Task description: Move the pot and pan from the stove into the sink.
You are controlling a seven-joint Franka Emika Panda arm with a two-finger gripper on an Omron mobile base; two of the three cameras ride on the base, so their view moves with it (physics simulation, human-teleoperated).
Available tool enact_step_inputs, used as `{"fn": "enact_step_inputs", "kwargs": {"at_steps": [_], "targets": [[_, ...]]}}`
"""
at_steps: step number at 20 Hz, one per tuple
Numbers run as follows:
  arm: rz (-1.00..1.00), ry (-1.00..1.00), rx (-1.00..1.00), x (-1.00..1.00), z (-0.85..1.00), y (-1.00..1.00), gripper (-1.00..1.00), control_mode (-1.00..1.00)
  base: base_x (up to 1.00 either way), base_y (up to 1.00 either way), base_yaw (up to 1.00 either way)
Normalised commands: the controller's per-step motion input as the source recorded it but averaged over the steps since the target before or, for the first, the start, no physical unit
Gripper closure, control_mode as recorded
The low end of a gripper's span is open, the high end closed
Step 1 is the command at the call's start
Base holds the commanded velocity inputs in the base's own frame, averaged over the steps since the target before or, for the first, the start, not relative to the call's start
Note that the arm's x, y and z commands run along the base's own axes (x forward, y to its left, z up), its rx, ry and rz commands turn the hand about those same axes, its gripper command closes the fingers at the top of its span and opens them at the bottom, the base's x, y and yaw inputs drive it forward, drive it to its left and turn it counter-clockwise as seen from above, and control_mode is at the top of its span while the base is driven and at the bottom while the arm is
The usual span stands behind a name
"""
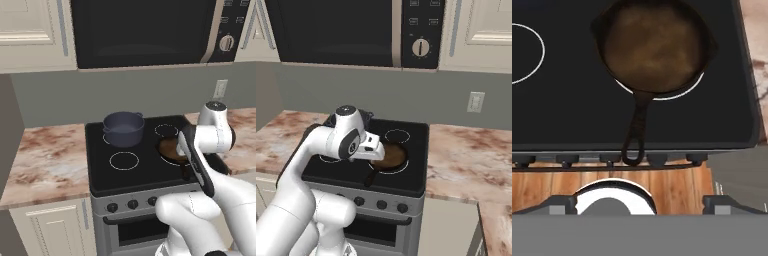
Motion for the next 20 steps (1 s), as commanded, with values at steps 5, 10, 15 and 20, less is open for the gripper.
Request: {"fn": "enact_step_inputs", "kwargs": {"at_steps": [5,10,15,20], "targets": [[0.0,0.0,-0.03,0.18,-0.51,0.0,-1.0,-1.0,0.0,0.0,0.0],[0.0,0.0,0.01,0.3,-0.51,0.0,-1.0,-1.0,0.0,0.0,0.0],[0.0,-0.01,0.01,0.22,-0.4,0.0,-1.0,-1.0,0.0,0.0,0.0],[0.0,-0.04,0.0,0.06,-0.24,-0.02,-1.0,-1.0,0.0,0.0,0.0]]}}
